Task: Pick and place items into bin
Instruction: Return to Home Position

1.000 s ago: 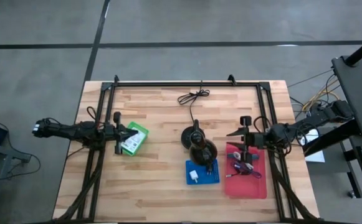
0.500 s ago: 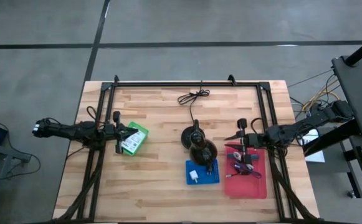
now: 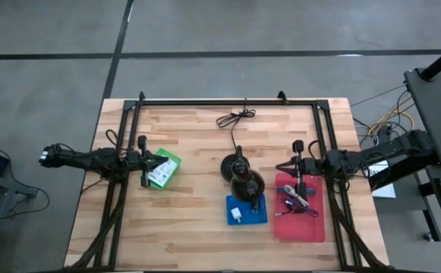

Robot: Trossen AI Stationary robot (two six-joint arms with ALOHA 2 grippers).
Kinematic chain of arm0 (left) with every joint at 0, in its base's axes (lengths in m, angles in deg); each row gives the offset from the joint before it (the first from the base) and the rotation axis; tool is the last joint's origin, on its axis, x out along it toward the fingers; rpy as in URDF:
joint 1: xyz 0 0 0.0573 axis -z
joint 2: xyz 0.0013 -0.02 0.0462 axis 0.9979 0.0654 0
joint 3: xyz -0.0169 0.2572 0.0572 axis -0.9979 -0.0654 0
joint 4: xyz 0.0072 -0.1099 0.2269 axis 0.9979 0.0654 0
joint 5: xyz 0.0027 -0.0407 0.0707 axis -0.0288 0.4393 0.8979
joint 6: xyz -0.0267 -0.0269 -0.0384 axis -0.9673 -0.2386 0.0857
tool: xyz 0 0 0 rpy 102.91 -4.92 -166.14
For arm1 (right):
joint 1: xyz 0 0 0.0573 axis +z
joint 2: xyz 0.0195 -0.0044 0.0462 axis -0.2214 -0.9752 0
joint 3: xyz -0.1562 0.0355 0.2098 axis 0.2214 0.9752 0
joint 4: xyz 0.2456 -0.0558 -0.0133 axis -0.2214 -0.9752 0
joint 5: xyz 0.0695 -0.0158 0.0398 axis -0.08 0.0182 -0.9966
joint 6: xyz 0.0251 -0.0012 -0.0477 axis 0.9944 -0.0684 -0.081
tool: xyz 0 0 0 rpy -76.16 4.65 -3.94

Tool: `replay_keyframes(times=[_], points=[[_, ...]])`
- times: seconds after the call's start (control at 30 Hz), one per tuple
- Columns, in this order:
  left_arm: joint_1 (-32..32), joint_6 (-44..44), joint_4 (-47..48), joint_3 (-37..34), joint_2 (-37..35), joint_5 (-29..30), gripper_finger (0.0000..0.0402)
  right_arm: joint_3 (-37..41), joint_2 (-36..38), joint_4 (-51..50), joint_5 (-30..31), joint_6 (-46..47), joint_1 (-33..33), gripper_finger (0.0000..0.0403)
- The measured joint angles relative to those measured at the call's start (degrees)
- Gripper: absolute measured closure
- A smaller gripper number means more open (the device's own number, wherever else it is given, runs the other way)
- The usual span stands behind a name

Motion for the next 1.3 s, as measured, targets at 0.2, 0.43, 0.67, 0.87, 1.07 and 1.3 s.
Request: replay_keyframes(times=[0.2, 0.43, 0.67, 0.87, 1.07, 1.3], points=[[0.0, -0.01, 0.07, 0.0, -0.05, -0.02, 0.0401, 1.44, 4.66, 1.51, -14.08, 3.82, -9.58, 0.0395], [0.02, -1.48, 1.26, 0.61, 0.09, -0.28, 0.0401, 3.46, 7.18, -1.94, -14.24, 9.81, -18.44, 0.0395], [0.09, -3.11, 5.19, 1.59, -0.97, -2.1, 0.0402, 3.8, 12.56, -7.91, -17.8, 10.74, -21.99, 0.0395], [0.09, -3.02, 2.12, 0.57, -0.65, -3.41, 0.0402, 3.8, 15.77, -11.02, -19.16, 9.27, -21.97, 0.0395], [0.09, -4.56, 2.1, 0.38, -0.88, -6.15, 0.0402, 3.79, 16.02, -11.86, -24.06, 10.69, -22.02, 0.0394], [0.09, -5.7, 2.08, 0.26, -0.8, -6.85, 0.0402, 3.8, 15.94, -14.06, -24.5, 10.32, -21.88, 0.0394]])
